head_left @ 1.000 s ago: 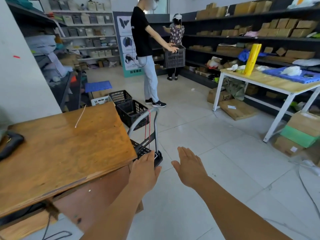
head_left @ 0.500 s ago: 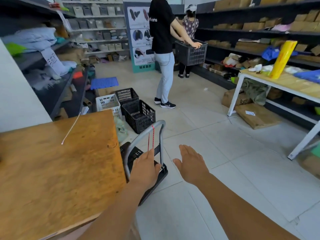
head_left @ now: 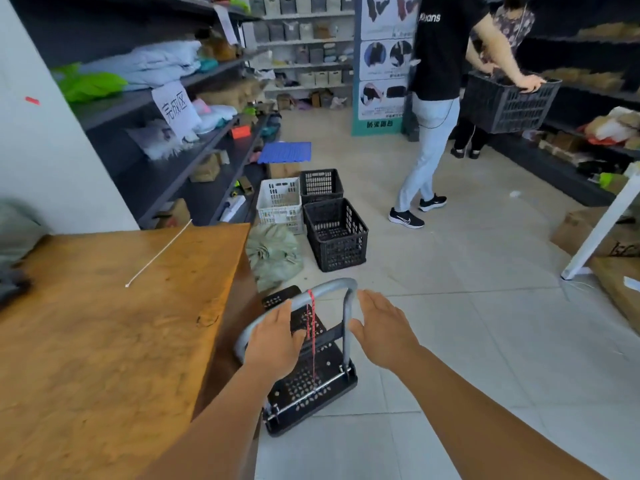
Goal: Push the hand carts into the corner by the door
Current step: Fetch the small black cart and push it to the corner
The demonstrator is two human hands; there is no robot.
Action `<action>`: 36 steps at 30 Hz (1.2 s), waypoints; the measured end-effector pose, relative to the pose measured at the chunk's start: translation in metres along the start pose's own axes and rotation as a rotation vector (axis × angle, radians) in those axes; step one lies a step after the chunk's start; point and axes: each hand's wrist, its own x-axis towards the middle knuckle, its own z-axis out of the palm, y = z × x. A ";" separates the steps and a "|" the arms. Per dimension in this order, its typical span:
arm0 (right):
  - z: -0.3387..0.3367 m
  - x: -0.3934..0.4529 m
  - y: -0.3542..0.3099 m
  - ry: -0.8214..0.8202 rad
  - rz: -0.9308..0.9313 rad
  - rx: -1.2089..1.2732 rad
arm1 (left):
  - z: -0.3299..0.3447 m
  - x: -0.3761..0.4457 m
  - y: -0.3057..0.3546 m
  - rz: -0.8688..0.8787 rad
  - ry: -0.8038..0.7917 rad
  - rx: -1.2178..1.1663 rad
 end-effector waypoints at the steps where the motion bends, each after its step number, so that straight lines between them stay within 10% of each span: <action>1: -0.002 0.010 0.007 -0.003 -0.023 0.000 | 0.003 0.006 0.002 -0.026 -0.002 -0.003; 36: 0.011 0.321 0.090 -0.366 -0.698 -0.295 | 0.071 0.201 0.069 -0.460 0.025 0.016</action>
